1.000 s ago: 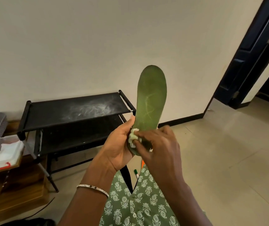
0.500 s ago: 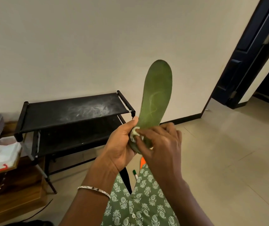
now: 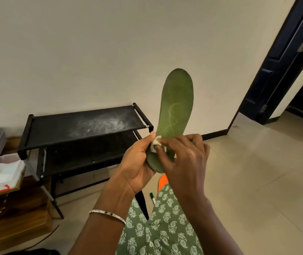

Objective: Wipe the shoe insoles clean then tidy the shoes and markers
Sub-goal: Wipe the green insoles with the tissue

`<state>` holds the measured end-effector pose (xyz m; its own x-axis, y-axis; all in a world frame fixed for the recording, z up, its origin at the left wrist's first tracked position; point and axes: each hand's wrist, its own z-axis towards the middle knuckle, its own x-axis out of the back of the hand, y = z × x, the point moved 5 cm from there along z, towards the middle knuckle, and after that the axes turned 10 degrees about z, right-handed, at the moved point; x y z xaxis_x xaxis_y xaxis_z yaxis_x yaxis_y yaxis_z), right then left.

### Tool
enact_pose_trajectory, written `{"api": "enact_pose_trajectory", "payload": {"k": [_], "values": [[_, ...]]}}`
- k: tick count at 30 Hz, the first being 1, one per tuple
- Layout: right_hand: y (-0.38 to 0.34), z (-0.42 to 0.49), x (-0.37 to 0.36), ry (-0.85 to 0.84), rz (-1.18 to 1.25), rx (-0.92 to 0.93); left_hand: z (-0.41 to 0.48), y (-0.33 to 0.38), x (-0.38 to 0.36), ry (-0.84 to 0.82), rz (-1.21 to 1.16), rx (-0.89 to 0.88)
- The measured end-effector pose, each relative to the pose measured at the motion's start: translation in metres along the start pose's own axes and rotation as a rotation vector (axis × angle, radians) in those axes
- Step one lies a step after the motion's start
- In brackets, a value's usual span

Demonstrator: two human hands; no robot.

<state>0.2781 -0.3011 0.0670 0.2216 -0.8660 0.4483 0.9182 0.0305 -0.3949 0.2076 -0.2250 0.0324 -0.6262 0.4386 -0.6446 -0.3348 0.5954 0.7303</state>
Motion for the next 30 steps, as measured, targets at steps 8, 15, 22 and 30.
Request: {"api": "enact_pose_trajectory", "payload": {"k": [8,15,22,30], "values": [[-0.002,0.000,0.000,0.057,0.108,-0.081,0.001,-0.001,0.001,-0.020,0.027,-0.022],[-0.002,-0.002,0.000,0.106,0.048,-0.042,0.005,-0.002,0.003,-0.001,0.001,-0.019],[-0.002,0.003,-0.005,0.126,0.082,-0.054,0.000,0.002,0.002,0.005,0.050,-0.041],[-0.005,-0.007,-0.005,0.050,0.019,0.024,0.004,0.000,0.003,0.027,0.041,-0.038]]}}
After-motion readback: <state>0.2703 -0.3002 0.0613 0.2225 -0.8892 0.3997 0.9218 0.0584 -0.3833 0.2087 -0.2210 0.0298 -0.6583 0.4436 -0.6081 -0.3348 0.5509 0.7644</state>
